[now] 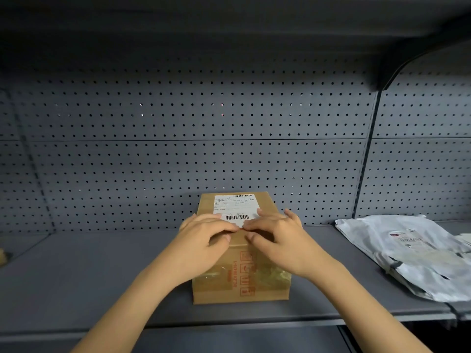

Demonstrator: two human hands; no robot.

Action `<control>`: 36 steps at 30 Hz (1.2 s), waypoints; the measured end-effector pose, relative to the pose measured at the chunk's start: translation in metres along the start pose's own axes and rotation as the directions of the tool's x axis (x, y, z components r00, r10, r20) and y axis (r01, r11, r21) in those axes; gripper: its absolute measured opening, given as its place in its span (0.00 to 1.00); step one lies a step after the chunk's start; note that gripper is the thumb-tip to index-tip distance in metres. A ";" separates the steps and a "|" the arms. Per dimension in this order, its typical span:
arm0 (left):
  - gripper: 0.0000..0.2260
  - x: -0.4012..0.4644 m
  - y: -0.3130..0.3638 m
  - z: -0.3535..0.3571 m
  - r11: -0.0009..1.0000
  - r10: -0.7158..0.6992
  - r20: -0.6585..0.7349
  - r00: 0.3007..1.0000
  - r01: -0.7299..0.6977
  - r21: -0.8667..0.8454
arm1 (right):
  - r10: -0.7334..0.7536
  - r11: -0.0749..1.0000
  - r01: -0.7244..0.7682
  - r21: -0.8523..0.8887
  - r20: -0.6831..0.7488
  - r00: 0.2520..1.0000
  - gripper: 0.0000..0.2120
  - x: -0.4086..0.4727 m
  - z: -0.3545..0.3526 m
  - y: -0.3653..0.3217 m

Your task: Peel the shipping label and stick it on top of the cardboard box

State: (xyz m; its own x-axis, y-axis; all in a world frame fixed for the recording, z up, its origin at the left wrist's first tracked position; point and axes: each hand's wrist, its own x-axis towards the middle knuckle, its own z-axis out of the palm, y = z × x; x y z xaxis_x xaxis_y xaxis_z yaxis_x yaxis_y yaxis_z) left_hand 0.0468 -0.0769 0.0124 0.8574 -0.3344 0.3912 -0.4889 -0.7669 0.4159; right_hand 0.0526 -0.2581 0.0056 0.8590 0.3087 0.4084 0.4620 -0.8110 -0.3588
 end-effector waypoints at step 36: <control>0.13 -0.066 -0.010 -0.013 0.775 -0.184 -0.263 0.947 -0.025 -0.632 | 0.402 0.761 -0.026 0.648 -0.440 0.803 0.11 -0.071 0.021 -0.051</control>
State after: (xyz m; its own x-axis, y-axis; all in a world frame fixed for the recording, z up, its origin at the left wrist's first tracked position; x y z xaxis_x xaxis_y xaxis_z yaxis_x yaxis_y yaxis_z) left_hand -0.0069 -0.0404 -0.0070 0.8595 -0.0316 0.5102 -0.5021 -0.2392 0.8311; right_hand -0.0278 -0.2282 -0.0225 0.7787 -0.2968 0.5528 0.4720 -0.3034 -0.8277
